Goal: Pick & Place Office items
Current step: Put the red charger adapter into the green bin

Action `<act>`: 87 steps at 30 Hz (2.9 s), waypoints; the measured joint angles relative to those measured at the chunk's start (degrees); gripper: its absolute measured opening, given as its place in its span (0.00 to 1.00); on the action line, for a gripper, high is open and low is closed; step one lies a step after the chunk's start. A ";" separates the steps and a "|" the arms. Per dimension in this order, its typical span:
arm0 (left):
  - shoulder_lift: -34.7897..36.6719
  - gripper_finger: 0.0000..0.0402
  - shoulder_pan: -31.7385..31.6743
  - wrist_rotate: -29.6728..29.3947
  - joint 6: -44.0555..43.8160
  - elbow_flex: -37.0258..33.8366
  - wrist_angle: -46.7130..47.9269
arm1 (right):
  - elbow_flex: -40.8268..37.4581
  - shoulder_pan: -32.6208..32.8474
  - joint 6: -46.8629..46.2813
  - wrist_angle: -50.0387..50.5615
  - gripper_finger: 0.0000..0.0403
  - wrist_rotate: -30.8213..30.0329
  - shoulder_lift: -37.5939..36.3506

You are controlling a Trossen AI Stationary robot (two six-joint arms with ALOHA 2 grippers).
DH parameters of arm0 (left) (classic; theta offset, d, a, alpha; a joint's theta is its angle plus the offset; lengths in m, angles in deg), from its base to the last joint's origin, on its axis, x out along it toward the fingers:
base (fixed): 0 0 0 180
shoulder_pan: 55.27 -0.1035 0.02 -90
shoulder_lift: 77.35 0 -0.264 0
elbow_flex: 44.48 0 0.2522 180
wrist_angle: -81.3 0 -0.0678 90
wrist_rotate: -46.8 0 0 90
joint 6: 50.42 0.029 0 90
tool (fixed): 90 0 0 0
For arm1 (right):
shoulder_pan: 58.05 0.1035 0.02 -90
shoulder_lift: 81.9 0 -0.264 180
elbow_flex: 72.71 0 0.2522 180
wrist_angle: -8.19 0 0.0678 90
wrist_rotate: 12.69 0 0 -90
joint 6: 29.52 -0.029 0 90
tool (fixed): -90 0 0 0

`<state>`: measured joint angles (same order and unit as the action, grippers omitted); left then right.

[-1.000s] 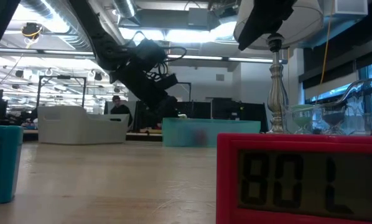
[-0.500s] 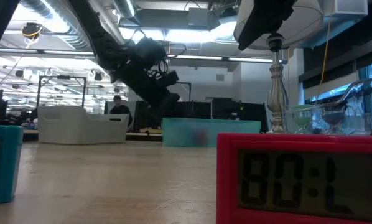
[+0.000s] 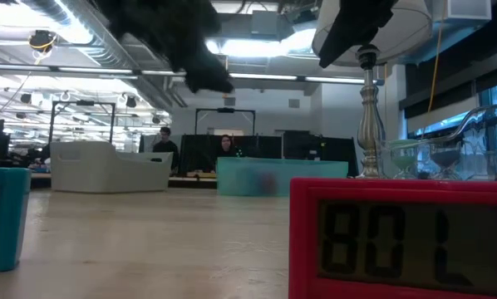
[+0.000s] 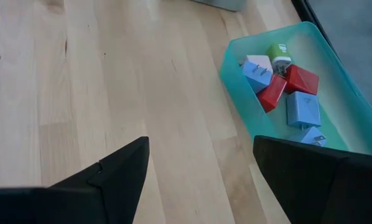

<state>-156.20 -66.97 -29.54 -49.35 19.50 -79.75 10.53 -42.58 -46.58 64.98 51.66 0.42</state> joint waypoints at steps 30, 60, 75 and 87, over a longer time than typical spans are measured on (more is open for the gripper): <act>7.02 0.47 45.87 -6.00 -42.33 -0.02 45.98 | 0.00 0.02 -6.99 -0.70 0.72 2.73 0.00; 5.53 0.47 66.64 -16.96 -49.95 -0.13 52.82 | 0.00 0.02 -6.10 -3.63 0.72 -1.54 -0.02; -1.53 0.47 67.58 -15.29 -46.99 -0.17 56.48 | -0.02 0.02 -6.12 -3.61 0.72 -2.91 -0.01; -7.14 0.47 67.55 -15.44 -41.85 -0.17 56.48 | -0.02 0.01 -6.12 -3.61 0.72 -3.05 -0.02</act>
<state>-163.33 0.59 -44.98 -91.20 19.32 -23.26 10.51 -42.57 -52.70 61.37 48.61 0.40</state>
